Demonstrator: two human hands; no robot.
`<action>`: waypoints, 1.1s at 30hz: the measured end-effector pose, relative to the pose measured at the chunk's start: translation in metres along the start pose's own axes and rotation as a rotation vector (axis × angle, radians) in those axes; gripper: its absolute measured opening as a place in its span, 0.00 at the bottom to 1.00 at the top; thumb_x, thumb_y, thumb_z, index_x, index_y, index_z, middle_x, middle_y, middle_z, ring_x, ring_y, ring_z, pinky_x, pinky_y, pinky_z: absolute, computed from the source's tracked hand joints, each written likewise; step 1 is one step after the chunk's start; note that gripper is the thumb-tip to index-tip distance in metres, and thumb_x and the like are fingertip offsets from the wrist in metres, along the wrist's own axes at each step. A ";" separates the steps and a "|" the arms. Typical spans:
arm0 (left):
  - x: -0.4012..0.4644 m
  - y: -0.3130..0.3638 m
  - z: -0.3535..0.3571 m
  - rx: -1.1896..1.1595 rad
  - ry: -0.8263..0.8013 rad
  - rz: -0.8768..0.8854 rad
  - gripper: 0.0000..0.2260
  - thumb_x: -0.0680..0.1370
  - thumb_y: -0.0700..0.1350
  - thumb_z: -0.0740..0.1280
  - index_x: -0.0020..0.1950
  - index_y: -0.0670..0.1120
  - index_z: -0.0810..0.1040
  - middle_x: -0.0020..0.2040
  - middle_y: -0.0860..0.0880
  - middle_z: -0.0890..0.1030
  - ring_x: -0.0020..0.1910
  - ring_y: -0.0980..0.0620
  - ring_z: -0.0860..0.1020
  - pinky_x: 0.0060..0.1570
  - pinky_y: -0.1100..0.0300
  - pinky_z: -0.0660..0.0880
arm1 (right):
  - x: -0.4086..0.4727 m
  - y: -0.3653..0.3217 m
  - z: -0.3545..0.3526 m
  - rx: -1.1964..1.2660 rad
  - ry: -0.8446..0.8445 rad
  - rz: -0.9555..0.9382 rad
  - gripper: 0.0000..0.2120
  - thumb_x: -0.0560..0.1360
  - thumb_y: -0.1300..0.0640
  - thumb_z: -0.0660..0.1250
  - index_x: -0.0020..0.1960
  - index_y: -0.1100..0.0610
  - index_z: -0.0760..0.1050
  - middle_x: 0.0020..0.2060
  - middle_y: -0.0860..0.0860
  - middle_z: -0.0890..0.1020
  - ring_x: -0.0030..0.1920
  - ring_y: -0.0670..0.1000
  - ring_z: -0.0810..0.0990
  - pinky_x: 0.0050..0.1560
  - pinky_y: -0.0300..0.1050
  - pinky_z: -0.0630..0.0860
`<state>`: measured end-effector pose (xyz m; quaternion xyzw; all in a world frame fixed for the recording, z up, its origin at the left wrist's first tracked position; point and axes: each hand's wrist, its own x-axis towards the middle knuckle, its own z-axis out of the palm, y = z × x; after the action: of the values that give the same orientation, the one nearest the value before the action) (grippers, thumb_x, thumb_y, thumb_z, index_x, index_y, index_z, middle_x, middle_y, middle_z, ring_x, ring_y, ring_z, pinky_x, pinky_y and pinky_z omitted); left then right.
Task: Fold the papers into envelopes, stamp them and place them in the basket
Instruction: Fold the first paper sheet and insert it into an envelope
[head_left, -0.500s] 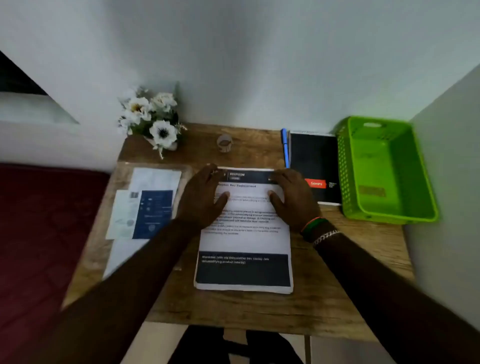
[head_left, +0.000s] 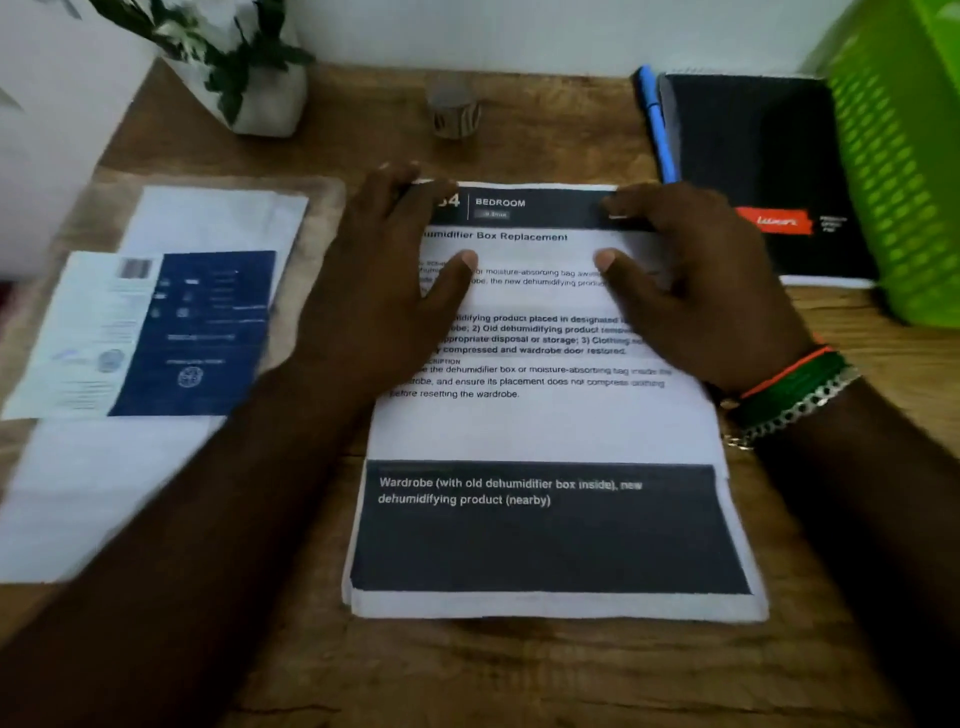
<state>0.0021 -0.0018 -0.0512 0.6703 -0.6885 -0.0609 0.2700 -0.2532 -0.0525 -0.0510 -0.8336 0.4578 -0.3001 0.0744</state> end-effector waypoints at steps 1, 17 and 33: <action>0.001 -0.002 0.002 -0.013 0.009 0.026 0.23 0.82 0.54 0.65 0.76 0.51 0.69 0.76 0.50 0.67 0.73 0.53 0.65 0.56 0.83 0.47 | -0.002 0.001 0.000 0.010 0.011 0.006 0.17 0.78 0.52 0.68 0.63 0.59 0.77 0.58 0.55 0.81 0.60 0.57 0.78 0.64 0.48 0.71; 0.022 0.004 -0.026 -0.164 0.018 0.070 0.21 0.77 0.51 0.69 0.68 0.46 0.78 0.66 0.44 0.80 0.67 0.46 0.76 0.66 0.58 0.68 | 0.003 -0.005 -0.028 0.103 0.231 0.257 0.16 0.73 0.65 0.66 0.58 0.59 0.82 0.54 0.58 0.85 0.55 0.59 0.82 0.59 0.48 0.76; 0.034 -0.022 -0.014 -0.088 -0.099 0.100 0.17 0.66 0.59 0.80 0.49 0.60 0.77 0.51 0.57 0.79 0.49 0.57 0.78 0.50 0.54 0.77 | 0.011 0.014 -0.013 -0.172 -0.007 0.192 0.24 0.72 0.41 0.71 0.66 0.46 0.76 0.59 0.47 0.83 0.63 0.54 0.77 0.62 0.50 0.72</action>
<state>0.0292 -0.0329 -0.0396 0.6188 -0.7303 -0.1107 0.2674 -0.2666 -0.0675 -0.0416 -0.7902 0.5593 -0.2483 0.0328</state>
